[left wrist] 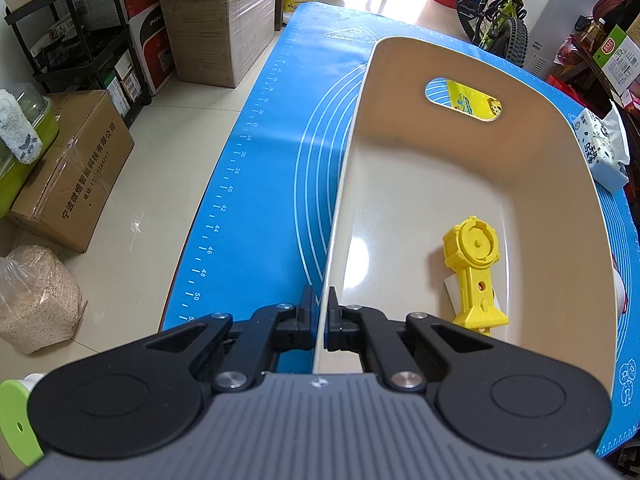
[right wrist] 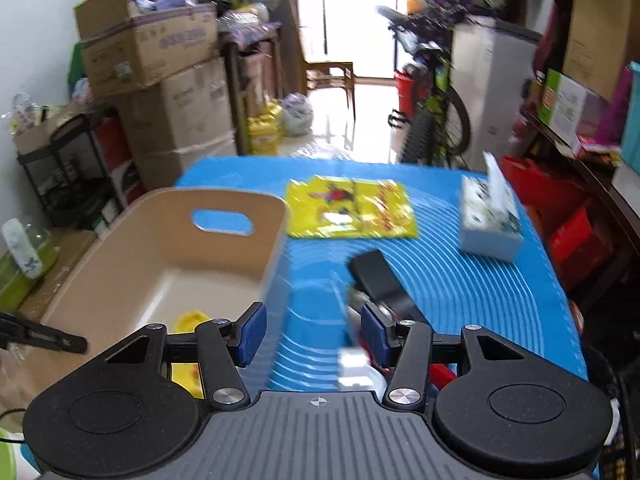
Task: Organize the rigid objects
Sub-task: 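Grasp the white tape roll with the right tool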
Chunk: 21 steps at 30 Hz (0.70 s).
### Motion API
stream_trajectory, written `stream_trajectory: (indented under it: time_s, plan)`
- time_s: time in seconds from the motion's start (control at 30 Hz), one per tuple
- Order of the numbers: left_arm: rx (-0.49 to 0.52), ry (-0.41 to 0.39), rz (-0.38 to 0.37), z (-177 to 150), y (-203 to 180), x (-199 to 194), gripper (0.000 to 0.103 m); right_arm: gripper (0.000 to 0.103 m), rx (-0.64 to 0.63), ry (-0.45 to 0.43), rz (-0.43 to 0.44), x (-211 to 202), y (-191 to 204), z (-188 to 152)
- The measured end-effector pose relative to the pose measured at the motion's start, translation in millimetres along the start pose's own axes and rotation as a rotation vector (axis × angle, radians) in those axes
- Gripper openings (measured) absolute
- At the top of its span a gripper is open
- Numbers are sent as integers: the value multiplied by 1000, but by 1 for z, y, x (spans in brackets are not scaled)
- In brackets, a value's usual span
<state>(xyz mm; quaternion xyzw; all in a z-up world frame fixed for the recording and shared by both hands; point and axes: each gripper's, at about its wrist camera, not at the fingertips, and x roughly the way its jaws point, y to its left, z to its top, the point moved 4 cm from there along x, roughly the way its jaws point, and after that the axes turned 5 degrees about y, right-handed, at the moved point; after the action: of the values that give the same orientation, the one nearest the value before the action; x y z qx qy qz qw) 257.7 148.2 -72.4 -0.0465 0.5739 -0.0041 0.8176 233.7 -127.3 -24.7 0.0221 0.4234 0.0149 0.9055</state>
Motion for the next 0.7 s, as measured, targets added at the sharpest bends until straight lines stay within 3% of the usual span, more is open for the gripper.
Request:
stream_trajectory:
  time_s: [0.33,0.57,0.63,0.7]
  plan:
    - [3,-1,4,-2,1,1,5,61,37,96,-27,35,-19,-31]
    - [2,0,4,-1,1,1,5,47,61,128,-12,45,-22,-41]
    - [2,0,4,-2,1,1,5,32,68,120,-10,44,-24,-42]
    - [2,0,4,-1,0,1,5,32,78,119,-6,43,-26,-41]
